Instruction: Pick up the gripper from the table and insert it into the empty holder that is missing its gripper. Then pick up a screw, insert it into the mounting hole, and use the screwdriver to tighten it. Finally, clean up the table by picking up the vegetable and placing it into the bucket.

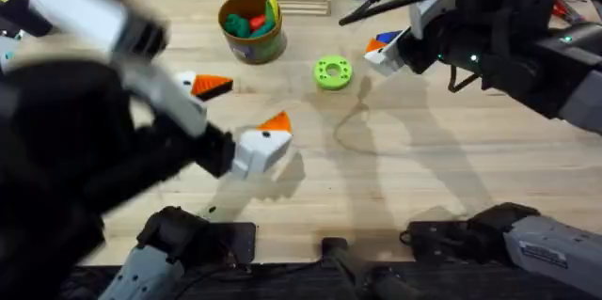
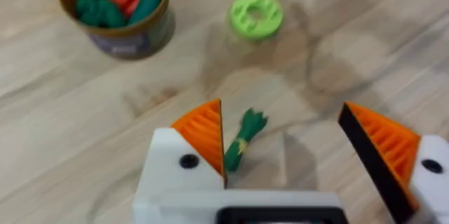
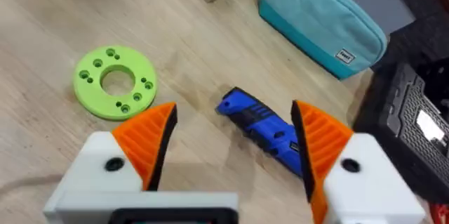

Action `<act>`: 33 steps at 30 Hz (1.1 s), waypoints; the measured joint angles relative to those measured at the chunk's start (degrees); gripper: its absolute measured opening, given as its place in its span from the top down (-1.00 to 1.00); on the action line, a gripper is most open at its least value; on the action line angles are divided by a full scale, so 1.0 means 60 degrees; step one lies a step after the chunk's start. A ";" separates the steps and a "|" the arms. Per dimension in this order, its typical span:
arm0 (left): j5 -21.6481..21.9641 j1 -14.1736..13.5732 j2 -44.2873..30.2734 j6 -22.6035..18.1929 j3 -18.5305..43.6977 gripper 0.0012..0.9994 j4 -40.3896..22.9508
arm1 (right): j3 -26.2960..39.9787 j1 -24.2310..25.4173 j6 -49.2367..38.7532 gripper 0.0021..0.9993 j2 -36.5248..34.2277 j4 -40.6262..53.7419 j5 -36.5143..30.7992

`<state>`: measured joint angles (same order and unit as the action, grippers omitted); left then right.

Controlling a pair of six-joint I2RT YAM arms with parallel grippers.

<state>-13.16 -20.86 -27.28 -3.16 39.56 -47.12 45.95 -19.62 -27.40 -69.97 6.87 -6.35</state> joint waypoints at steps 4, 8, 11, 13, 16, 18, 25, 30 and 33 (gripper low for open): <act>0.0570 0.0000 -0.2487 -0.0815 0.1678 -0.97 -0.1530 | 0.0000 0.0000 0.0033 -0.89 0.0003 0.0000 0.0000; 0.0766 0.0000 -0.4381 -0.1214 0.2468 -0.97 -0.2093 | 0.0000 0.0000 0.0035 -0.89 0.0000 0.0002 0.0000; 0.0887 0.0000 -0.5530 -0.1327 0.2544 -0.97 -0.2289 | 0.0000 0.0000 0.0036 -0.90 0.0000 0.0000 0.0000; 0.0917 0.0000 -0.6176 -0.1362 0.2544 -0.97 -0.2486 | 0.0000 0.0004 0.0036 -0.89 0.0000 0.0004 -0.0004; 0.0925 0.0000 -0.7188 -0.1609 0.2544 -0.97 -0.2410 | 0.0000 0.0000 0.0036 -0.89 0.0000 0.0000 0.0000; 0.0921 -0.0016 -0.7710 -0.1865 0.2544 -0.97 -0.2404 | 0.0000 0.0000 0.0033 -0.90 0.0000 0.0004 -0.0002; 0.0921 -0.0272 -0.8547 -0.2630 0.2130 -0.99 -0.1351 | 0.0000 0.0001 0.0036 -0.90 0.0000 0.0027 0.0000; 0.0921 -0.0299 -0.8587 -0.2786 0.1599 -0.79 -0.0910 | 0.0000 0.0003 0.0036 -0.90 0.0000 0.0274 0.0000; 0.0921 -0.0306 -0.8587 -0.2841 0.1373 -0.74 -0.0742 | 0.0000 0.0000 0.0036 -0.90 0.0000 0.0357 0.0000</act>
<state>-7.64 -22.70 -78.81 -20.21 47.80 -51.57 45.95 -19.61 -27.18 -69.97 9.02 -6.35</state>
